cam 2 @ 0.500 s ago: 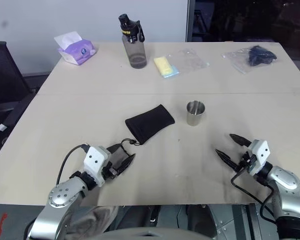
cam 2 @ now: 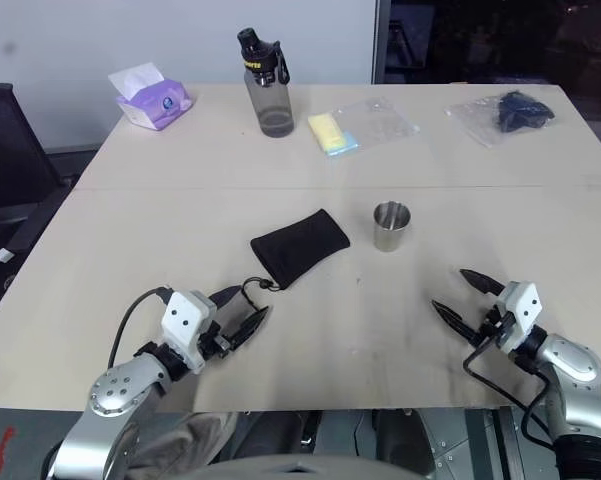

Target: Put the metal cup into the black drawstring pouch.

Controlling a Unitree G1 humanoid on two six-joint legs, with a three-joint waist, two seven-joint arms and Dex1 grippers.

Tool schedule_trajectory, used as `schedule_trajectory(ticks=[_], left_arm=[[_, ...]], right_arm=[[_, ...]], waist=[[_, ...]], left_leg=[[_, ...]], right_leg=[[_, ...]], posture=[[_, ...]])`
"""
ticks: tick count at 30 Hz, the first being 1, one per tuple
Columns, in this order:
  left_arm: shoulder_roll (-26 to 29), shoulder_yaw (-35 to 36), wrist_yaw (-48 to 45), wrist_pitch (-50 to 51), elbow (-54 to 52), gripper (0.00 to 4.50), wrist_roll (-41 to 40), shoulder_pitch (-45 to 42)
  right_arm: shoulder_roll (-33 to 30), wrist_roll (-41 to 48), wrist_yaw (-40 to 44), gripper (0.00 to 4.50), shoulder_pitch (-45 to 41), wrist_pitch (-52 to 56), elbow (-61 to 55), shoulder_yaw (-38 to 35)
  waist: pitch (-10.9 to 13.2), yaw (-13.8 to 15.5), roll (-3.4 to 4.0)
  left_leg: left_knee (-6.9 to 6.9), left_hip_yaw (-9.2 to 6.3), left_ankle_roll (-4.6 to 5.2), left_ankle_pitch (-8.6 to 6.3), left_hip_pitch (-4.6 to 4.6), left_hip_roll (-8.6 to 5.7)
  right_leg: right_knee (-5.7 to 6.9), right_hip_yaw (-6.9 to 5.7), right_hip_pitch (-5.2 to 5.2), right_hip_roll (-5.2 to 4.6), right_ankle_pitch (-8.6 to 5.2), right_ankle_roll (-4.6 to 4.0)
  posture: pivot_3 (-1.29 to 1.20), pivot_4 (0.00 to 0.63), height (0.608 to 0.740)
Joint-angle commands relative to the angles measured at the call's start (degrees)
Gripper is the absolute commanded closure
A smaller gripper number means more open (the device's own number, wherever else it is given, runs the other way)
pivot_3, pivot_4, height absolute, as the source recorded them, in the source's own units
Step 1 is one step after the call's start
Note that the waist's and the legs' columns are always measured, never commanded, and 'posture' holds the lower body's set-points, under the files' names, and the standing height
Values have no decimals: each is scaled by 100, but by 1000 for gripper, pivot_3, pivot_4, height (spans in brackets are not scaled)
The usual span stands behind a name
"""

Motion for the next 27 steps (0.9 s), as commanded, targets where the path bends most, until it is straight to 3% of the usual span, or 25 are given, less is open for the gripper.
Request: schedule_trajectory(ticks=[1, 11, 16, 21, 27], left_arm=[[78, 127, -54, -93, -201, 1152, -74, -24], [360, 620, -439, -436, 274, 1152, -349, -660], [1278, 348, -1342, -1371, 719, 1152, 202, -957], [1788, 131, -1440, -2619, 1648, 1152, 1047, -1779], [2015, -124, -1147, -4011, 2708, 1152, 1864, -2619]], right_arm=[[24, 178, 89, 163, 41, -119, -134, -101], [114, 358, 422, 163, 449, -14, -1055, 273], [12, 647, 433, 163, 761, 636, -2175, 704], [144, 769, 11, 163, 676, 1073, -2826, 856], [188, 686, -149, 163, 792, 1064, -2955, 871]], waist=[[0, 0, 0], [-3, 3, 7], [-4, -9, 13], [-5, 29, 11], [-4, 100, 11]], left_leg=[[0, -1, 0, 0, 0, 0], [0, -2, 0, 0, 0, 5], [-1, 2, -1, -1, 0, 16], [0, 4, -2, -1, -2, 16], [-1, 10, -2, -1, -3, 16]], right_leg=[[0, 0, 0, 0, 0, 0], [0, -3, 0, 4, 0, 1], [-1, -2, -2, 9, -2, -5], [-1, -6, -3, 6, -4, -8], [-6, -6, -7, 6, 14, 6]], posture=[[0, 150, 740], [0, 150, 740], [0, 150, 740], [0, 150, 740], [0, 150, 740]])
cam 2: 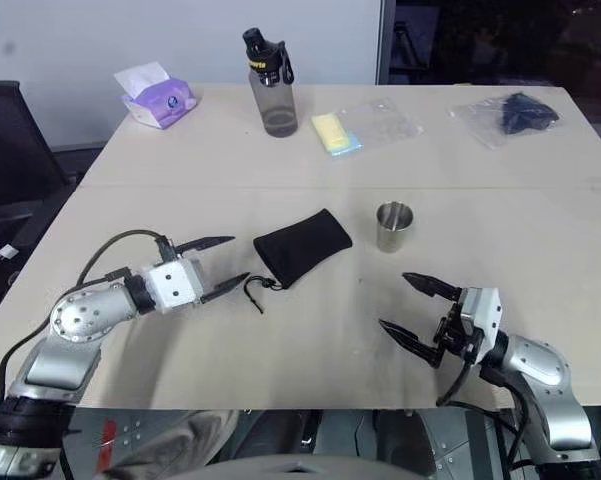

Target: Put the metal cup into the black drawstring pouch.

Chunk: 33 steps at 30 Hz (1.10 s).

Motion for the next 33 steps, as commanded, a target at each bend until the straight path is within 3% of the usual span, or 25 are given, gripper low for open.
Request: schedule_trajectory(ticks=[1, 13, 16, 20, 22, 23, 26, 33], left_arm=[[101, -179, 194, -813, 510, 1152, 476, -396], [-649, -1218, 440, -1569, 2288, 1152, 1080, -2034], [-847, -1410, 468, -1585, 2777, 1909, 1184, -2420], [-963, -1553, 375, -1646, 3097, 3775, 1166, -2701], [-971, -1627, 265, -1608, 3174, 4364, 1145, -2817], [-967, -1648, 227, -1595, 3193, 4364, 1143, -2851], [-1074, -1519, 73, -918, 2954, 4364, 898, -2935], [-1661, -971, 4, 2403, 1253, 4364, -78, -2909]], right_arm=[[30, 9, -74, 163, 81, -55, -219, -31], [210, -138, -277, 163, 146, -206, -256, 69], [318, -144, -369, 0, 145, -198, -346, 161], [348, -194, -434, 0, 179, -187, -442, 209], [318, -259, -446, 0, 175, -244, -494, 206], [303, -285, -446, 0, 168, -268, -512, 205], [188, -569, -668, 0, -272, -247, -781, 155], [-231, -2124, -1664, 0, -2111, 417, -788, 358]], waist=[[0, 13, 0], [0, -15, -1], [0, -3, -1], [0, -27, -2], [0, -30, -2], [0, -29, -2], [1, -52, -1], [2, -141, -3]], left_leg=[[-1, -1, 0, 0, -2, 0], [1, -4, 1, 1, -3, -1], [1, -8, 1, 1, -2, 1], [1, -9, 1, 1, -2, 3], [1, -9, 1, 1, -3, 3], [1, -9, 1, 1, -3, 3], [4, -9, 1, 2, -3, 3], [33, -18, 1, 2, -11, 10]], right_leg=[[0, -2, -2, 0, 0, 1], [2, -8, -2, 6, 2, 4], [4, -12, -2, 14, 2, 4], [5, -12, -2, 17, 2, 4], [5, -12, -1, 16, 2, 4], [5, -12, -2, 16, 2, 4], [6, -13, -1, 18, 2, 4], [16, -16, 0, 33, 10, 19]], posture=[[0, 150, 740], [0, 150, 740], [0, 150, 740], [0, 150, 740], [0, 150, 740], [0, 150, 740], [0, 150, 740], [0, 150, 740]])
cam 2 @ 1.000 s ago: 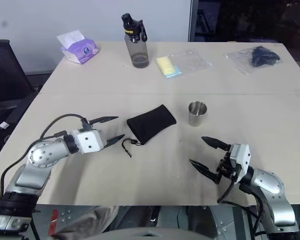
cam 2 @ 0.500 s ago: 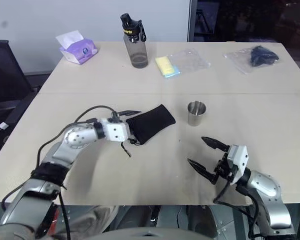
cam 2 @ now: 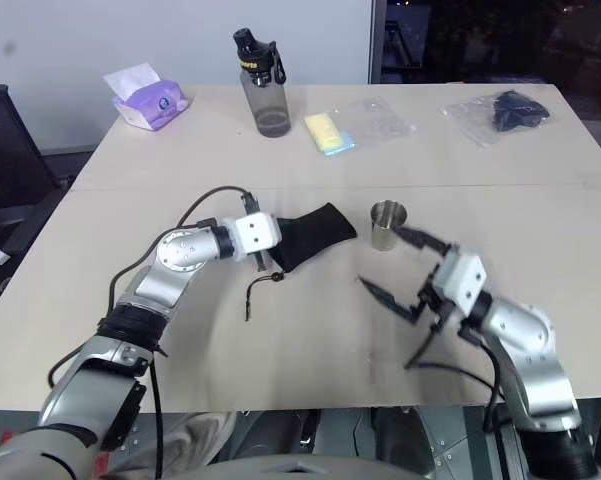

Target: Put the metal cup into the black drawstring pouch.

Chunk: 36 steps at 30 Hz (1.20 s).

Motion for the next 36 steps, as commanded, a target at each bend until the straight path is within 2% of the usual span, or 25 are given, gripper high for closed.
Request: schedule_trajectory(ticks=[1, 5, 8, 9, 11, 18, 19, 24, 28, 31, 36], left_arm=[[-145, 396, 133, 1602, -1012, 4364, -458, -108], [-326, 623, 452, 3334, -1614, 4364, -643, -334], [-415, 605, 842, 4373, -1917, 4364, -487, -496], [-453, 573, 977, 4592, -2029, 4458, -435, -509], [-559, 559, 1243, 5107, -2261, 4500, -403, -528], [-1138, 1088, 1949, 6844, -2666, 4500, -722, -724], [-1203, 1148, 1996, 6987, -2694, 4500, -784, -750], [-1666, 1627, 2306, 7867, -2696, 4500, -1156, -909], [-2094, 2136, 2587, 8305, -2675, 4500, -1480, -1163], [-2301, 2263, 2731, 8526, -2663, 4500, -1631, -1272], [-2489, 2402, 2871, 8775, -2738, 4500, -1845, -1374]], right_arm=[[-354, -1007, -438, 0, -603, 470, -2, 177], [-730, -1745, -311, 0, -1269, 899, 535, 714], [-885, -2268, -279, 0, -1632, 539, 1120, 1105], [-920, -2437, -298, 246, -1745, 425, 1303, 1204], [-1049, -2726, -261, 769, -1866, 253, 1551, 1365], [-1413, -2806, 20, 4207, -1554, 161, 1470, 1351], [-1425, -2815, 26, 4463, -1531, 177, 1441, 1338], [-999, -2197, -162, 4463, -1525, 711, 1053, 882], [-308, -1278, -244, 4463, -1871, 1017, 533, 599], [172, -671, -150, 4463, -2003, 1313, -1, 788], [255, -475, 59, 4463, -1781, 1572, -384, 1225]], waist=[[0, 0, 0], [0, -1, -1], [1, -5, -2], [1, -6, -1], [1, -4, -1], [4, 5, -6], [4, 5, -7], [4, -8, -8], [8, -2, -12], [9, 1, -14], [9, 17, -15]], left_leg=[[0, 0, 0, 0, -1, 0], [-1, 1, -1, 0, -5, 4], [0, 4, -2, 1, -5, 3], [0, 6, -3, 1, -5, 3], [-1, 6, -10, 5, -6, 4], [-1, 4, -25, 13, -11, 3], [-1, 4, -26, 13, -11, 4], [1, 7, -30, 16, -10, 9], [1, 4, -40, 21, -10, 19], [0, -1, -44, 23, -10, 20], [0, -2, -53, 18, -11, 18]], right_leg=[[2, 0, -2, 0, 1, -1], [3, -2, -5, 4, 1, -3], [2, -3, -4, 4, 1, -3], [2, -3, -4, 4, 1, -3], [1, 0, -4, 3, 1, -3], [-7, 1, -4, 1, 1, -3], [-7, 1, -4, 2, 1, -3], [-6, 4, -3, 2, 2, -3], [-5, 1, -5, 8, 4, -5], [-5, -5, -4, 10, 5, -7], [-8, -5, -4, 8, 5, -8]], posture=[[0, 150, 740], [0, 150, 740], [0, 150, 740], [0, 150, 740], [0, 150, 740], [0, 150, 740], [0, 150, 740], [0, 150, 740], [0, 150, 740], [0, 150, 740], [0, 150, 740]])
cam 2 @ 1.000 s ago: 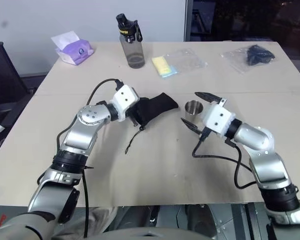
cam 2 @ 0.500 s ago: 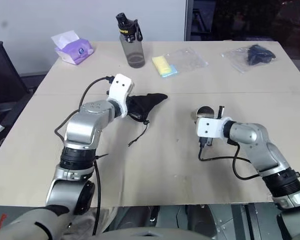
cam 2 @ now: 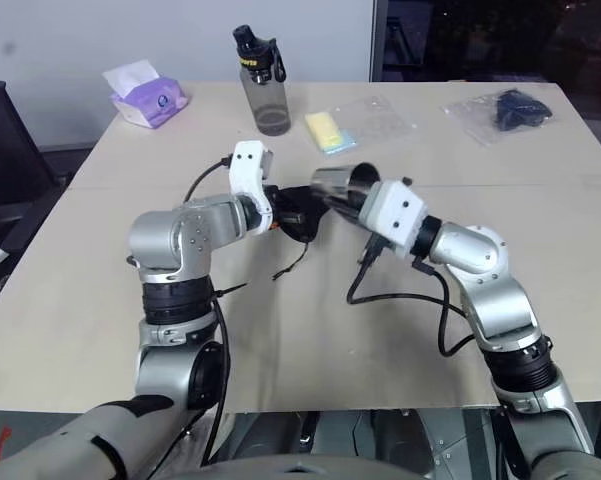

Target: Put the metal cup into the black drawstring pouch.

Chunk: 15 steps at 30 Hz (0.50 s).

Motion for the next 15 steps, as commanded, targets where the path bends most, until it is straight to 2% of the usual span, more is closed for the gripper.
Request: schedule_trajectory(ticks=[1, 5, 9, 15], left_arm=[[-37, 113, 116, 196, -271, 4500, -235, -200], [18, 51, 138, 323, -309, 4500, -354, -193], [-103, 369, 8, 596, -351, 4500, -681, -275], [31, 572, -499, 1132, -642, 4500, -1358, -41]], right_arm=[[-105, 125, 175, 4463, 179, 111, -333, 200], [-179, 122, 265, 4463, 220, 161, -357, 342], [-273, -59, 340, 4463, 330, 175, -299, 591], [15, -198, -137, 4463, 454, 208, -44, 523]], waist=[[0, 6, -1], [1, -14, -1], [1, -14, -1], [2, -19, -2]], left_leg=[[0, 0, 0, 0, -1, -1], [0, 3, 0, 0, 0, 0], [0, 1, -1, 0, 3, 6], [0, 3, -4, 1, 3, 9]], right_leg=[[0, 0, 0, -1, 0, 0], [0, 2, -2, 1, 0, 0], [3, 0, -2, 6, 0, -1], [3, 1, -2, 7, 1, -1]], posture=[[0, 150, 740], [0, 150, 740], [0, 150, 740], [0, 150, 740]])
